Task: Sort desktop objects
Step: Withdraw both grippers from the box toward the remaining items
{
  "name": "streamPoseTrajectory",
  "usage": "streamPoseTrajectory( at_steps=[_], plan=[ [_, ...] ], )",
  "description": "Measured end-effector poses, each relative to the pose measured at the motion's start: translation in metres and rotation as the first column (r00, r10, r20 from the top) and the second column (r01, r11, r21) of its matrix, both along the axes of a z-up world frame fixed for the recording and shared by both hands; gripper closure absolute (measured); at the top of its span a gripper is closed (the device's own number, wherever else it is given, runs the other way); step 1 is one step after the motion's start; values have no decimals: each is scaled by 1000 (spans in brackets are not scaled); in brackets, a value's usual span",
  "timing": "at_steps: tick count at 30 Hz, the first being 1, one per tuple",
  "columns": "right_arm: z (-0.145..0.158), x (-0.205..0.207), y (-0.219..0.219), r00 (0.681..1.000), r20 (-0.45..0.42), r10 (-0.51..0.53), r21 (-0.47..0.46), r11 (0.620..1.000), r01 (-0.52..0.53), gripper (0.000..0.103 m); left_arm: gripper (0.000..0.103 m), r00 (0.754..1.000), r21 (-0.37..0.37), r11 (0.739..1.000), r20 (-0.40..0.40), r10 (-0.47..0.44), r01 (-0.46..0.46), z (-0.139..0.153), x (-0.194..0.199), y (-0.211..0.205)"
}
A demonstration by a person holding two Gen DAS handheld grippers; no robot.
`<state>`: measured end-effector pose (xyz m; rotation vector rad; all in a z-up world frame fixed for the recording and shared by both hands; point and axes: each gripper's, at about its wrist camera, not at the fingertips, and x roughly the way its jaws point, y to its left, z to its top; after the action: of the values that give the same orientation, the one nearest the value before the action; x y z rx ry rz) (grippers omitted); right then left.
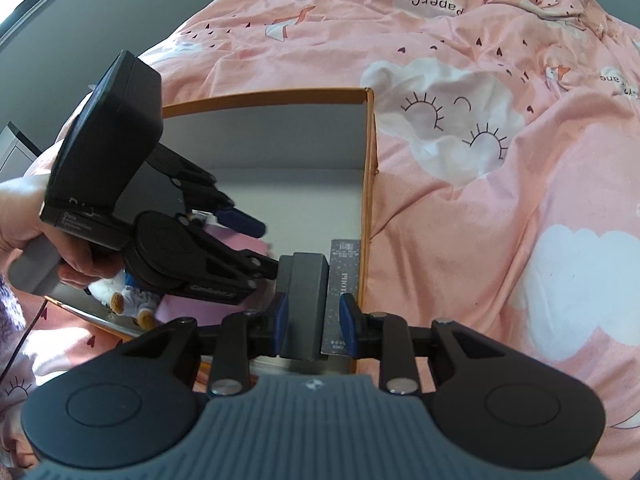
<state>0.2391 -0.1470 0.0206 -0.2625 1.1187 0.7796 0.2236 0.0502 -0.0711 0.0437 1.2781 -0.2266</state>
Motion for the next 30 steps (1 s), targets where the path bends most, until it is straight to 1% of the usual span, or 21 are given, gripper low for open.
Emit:
streamPoseTrajectory(
  at_steps=[2, 6, 11, 14, 17, 20, 23, 26, 28, 30],
  plan=[
    [-1, -1, 0, 1000, -2, 6, 7, 1000, -6, 73, 57, 1000, -9, 1000, 9, 21, -21, 0, -4, 4],
    [0, -3, 2, 1000, 17, 18, 2, 1000, -18, 73, 56, 998, -1, 999, 45, 54, -54, -2, -11, 6],
    [11, -15, -3, 997, 74, 36, 21, 999, -38, 72, 54, 989, -53, 994, 106, 102, -97, 6, -19, 12],
    [19, -29, -7, 992, 120, 48, 29, 998, -52, 72, 54, 979, -79, 989, 151, 139, -128, 19, -26, 16],
    [25, -47, -11, 985, 165, 56, 40, 997, -63, 72, 54, 964, -101, 984, 212, 163, -144, 38, -37, 18],
    [29, -64, -15, 981, 183, 58, 61, 996, -70, 72, 55, 947, -128, 980, 266, 182, -152, 59, -52, 19],
    [29, -80, -18, 984, 169, 61, 95, 992, -77, 73, 55, 930, -119, 984, 327, 168, -136, 80, -73, 13],
    [22, -97, -18, 983, 170, 72, 98, 991, -90, 73, 55, 914, -81, 993, 390, 112, -87, 100, -99, 2],
    [15, -107, -19, 982, 177, 62, 91, 993, -79, 73, 54, 909, -50, 996, 408, 84, -70, 107, -117, -8],
    [6, -115, -22, 981, 188, 44, 75, 995, -59, 73, 55, 907, -34, 997, 414, 76, -68, 110, -133, -17]
  ],
)
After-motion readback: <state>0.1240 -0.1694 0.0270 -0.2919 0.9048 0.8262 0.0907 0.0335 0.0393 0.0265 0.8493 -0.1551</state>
